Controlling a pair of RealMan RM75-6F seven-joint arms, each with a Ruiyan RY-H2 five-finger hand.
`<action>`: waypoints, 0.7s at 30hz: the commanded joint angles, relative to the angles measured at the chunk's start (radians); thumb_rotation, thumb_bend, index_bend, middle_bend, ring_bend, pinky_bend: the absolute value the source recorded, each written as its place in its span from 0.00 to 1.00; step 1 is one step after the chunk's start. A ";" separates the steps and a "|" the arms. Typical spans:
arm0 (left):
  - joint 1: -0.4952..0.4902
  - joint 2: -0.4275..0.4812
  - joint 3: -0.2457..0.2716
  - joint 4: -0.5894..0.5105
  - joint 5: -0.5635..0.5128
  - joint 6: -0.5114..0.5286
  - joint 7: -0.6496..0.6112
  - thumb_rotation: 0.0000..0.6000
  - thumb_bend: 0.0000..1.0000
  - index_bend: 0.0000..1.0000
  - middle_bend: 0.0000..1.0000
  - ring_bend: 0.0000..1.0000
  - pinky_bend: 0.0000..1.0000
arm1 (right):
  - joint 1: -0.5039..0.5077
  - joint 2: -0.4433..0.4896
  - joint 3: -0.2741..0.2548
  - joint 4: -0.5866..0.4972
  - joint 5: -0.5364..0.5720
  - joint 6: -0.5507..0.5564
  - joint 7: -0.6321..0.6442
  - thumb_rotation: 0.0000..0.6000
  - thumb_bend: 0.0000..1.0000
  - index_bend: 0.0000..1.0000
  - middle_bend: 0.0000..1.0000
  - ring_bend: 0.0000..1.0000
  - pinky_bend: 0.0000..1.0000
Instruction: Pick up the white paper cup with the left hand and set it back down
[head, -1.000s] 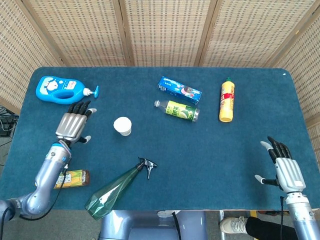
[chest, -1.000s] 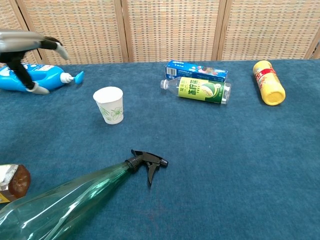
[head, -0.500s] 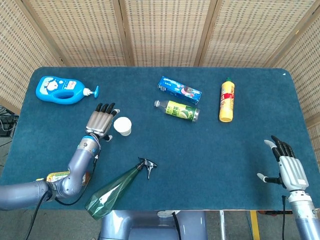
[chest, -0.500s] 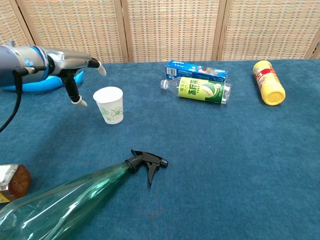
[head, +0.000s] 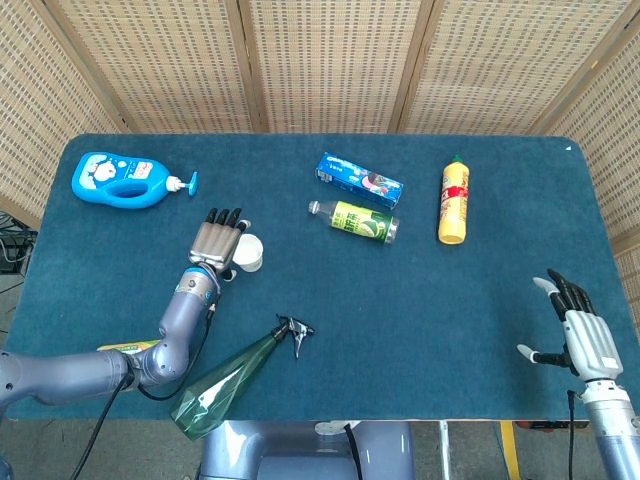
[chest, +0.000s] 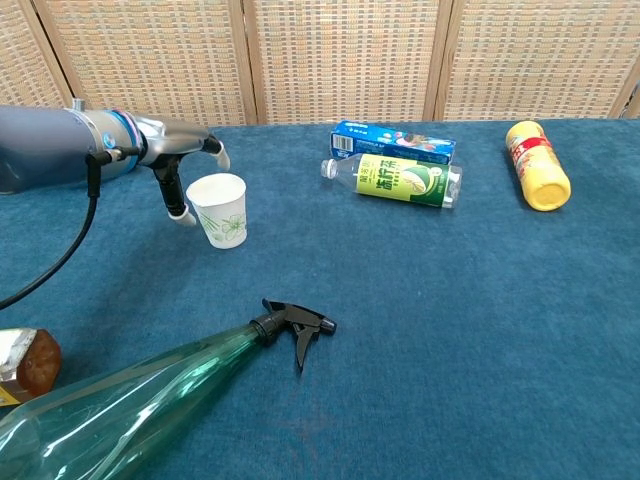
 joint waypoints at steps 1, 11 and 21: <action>-0.011 -0.015 0.010 0.020 -0.009 -0.001 0.003 1.00 0.24 0.19 0.00 0.00 0.04 | -0.001 0.002 0.001 0.001 -0.001 0.002 0.003 1.00 0.10 0.00 0.00 0.00 0.00; -0.030 -0.064 0.023 0.085 0.020 -0.017 -0.035 1.00 0.24 0.21 0.00 0.00 0.06 | 0.000 0.000 -0.001 0.003 -0.005 0.000 0.008 1.00 0.10 0.00 0.00 0.00 0.00; -0.015 -0.080 0.037 0.083 0.077 0.003 -0.083 1.00 0.30 0.39 0.00 0.00 0.09 | -0.001 0.001 -0.004 -0.002 -0.015 0.003 0.014 1.00 0.10 0.00 0.00 0.00 0.00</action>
